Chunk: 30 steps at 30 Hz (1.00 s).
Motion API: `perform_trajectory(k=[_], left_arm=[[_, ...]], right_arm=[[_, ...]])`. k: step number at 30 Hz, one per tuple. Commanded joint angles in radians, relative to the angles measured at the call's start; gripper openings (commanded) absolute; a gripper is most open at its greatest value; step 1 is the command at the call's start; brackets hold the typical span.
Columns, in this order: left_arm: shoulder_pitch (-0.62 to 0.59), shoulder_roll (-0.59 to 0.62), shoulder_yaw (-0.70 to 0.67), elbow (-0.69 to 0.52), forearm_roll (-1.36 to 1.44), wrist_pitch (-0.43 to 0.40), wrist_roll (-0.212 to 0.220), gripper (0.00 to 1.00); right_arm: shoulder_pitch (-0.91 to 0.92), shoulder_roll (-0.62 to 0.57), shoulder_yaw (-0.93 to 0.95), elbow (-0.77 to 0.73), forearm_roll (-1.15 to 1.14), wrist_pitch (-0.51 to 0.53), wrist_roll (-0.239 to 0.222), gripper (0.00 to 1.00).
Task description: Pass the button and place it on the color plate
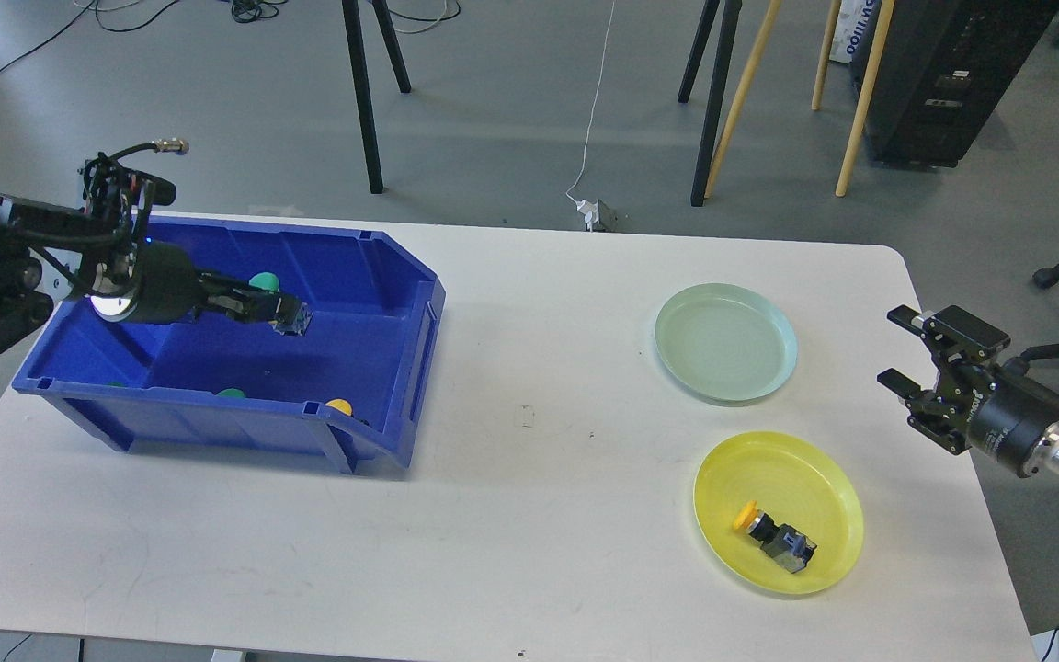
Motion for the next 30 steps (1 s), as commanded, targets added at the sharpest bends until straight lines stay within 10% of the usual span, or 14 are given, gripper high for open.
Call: perform_trajectory(k=[1,30], left_arm=[[-0.049,0.036,-0.112,-0.04,-0.16,0.0,0.0,0.25],[-0.227,-0.525,-0.195,0.137,-0.728,0.0,0.013,0.26]], right_arm=[[0.025,0.016,0.016,0.001,0.003,-0.01,0.0,0.91],[0.349,0.291,0.225,0.102,0.015,-0.084,0.0,0.9]])
